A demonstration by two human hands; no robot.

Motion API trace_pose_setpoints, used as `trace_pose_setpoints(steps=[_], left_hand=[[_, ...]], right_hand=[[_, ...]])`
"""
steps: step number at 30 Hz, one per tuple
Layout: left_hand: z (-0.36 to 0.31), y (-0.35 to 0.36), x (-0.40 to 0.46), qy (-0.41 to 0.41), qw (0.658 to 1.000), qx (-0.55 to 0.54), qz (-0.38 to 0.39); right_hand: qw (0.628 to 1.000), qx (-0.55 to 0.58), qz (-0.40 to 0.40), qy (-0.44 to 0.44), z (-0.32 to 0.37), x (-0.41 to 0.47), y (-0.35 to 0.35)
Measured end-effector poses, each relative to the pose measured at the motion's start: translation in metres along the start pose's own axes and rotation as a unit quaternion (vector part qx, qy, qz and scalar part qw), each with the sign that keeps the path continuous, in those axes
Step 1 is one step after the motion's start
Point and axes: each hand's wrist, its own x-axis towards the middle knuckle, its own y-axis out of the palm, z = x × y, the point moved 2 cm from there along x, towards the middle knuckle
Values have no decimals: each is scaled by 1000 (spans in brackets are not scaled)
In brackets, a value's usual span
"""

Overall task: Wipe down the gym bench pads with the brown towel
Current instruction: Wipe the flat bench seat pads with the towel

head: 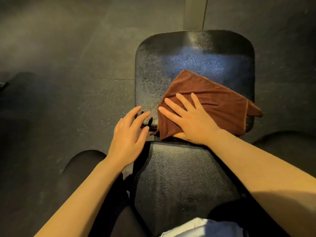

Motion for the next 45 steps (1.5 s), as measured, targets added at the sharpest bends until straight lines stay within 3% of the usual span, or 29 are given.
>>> trace_pose_setpoints(steps=[3,6,11,20,38,41,45], left_hand=[[8,-8,-4,9,999,29,13],[7,-5,-2,71,994,71,39],[-3,17,0,103,988,93,61],[-9,50,-10,107,988,97,-56],[-19,50,-8,2,999,14,-41],[-20,48,-11,-17,997,-16,-70],[-21,51,-13,-63,989,26,-130]], right_hand=[[999,18,-29,-18,-3,-5,1],[999,25,-37,-22,-15,-17,3],[999,10,28,-18,-58,-63,3],[999,-17,31,32,-87,-106,2],[998,18,16,58,-30,-34,1],[996,35,22,76,-7,-11,0],[996,29,18,83,17,13,-2]])
